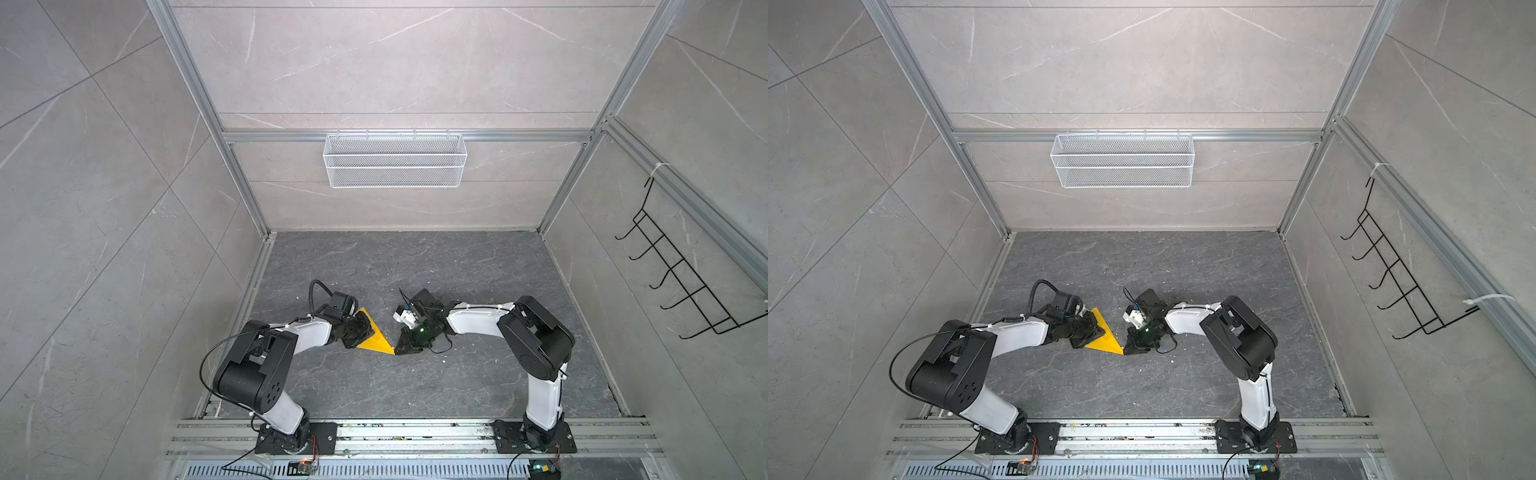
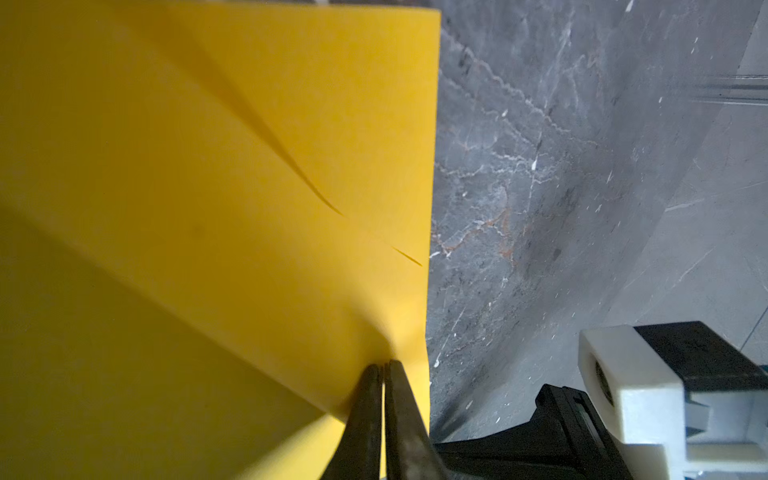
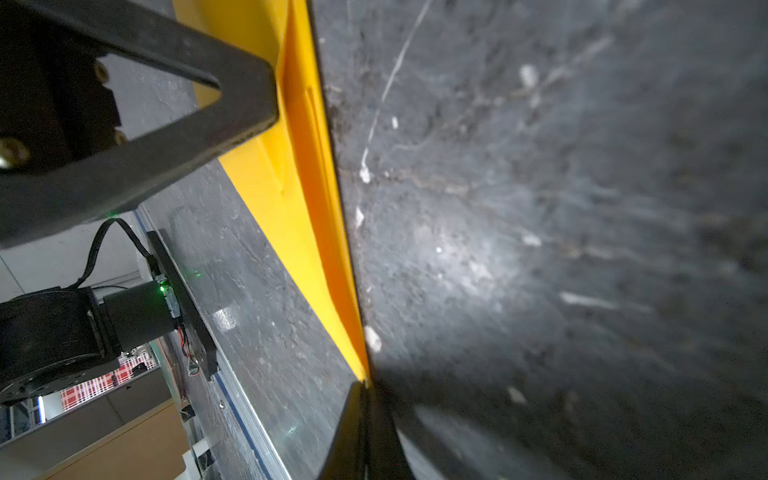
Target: Fold a paper plane with a square sheet of paper (pick it up from the middle)
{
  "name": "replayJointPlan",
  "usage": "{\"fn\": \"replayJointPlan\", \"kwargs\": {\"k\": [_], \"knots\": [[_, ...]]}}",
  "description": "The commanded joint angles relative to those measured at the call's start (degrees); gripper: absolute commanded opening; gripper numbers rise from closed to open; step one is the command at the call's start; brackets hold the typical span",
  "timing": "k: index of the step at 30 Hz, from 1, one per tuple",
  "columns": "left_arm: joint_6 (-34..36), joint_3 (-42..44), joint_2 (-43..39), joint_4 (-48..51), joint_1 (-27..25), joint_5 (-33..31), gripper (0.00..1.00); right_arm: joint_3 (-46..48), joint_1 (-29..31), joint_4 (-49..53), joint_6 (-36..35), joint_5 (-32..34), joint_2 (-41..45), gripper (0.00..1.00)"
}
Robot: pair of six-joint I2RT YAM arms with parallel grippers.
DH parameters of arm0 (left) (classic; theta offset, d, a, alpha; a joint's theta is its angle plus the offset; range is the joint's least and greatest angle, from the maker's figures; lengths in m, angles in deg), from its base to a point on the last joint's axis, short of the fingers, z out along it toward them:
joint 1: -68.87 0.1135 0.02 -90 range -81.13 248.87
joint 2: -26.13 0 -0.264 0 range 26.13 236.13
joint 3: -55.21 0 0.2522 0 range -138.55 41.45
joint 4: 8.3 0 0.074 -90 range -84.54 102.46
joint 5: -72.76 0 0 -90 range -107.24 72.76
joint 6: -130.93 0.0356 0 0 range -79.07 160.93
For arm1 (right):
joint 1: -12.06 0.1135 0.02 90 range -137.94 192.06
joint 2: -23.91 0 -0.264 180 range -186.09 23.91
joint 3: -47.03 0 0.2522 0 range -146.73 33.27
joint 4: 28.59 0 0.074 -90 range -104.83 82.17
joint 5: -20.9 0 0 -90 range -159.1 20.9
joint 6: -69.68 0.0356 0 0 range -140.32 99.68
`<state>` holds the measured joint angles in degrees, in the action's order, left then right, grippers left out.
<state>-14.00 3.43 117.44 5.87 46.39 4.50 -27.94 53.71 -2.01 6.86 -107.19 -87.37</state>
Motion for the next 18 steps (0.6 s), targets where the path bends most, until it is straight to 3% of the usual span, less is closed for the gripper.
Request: {"fn": "replayJointPlan", "kwargs": {"k": [1, 5, 18], "knots": [[1.08, 0.47, 0.18, 6.09, 0.50, -3.50, 0.11, 1.02, -0.02, 0.93, -1.50, 1.13, 3.57, 0.08], [1.13, 0.40, 0.10, 6.19, 0.50, -3.39, 0.11, -2.24, 0.55, -0.60, -1.43, 2.05, 4.62, 0.08], [1.23, -0.09, 0.27, 6.36, 0.50, -3.02, 0.11, -8.94, 3.09, -1.89, 1.03, 5.19, -3.86, 0.05]]}}
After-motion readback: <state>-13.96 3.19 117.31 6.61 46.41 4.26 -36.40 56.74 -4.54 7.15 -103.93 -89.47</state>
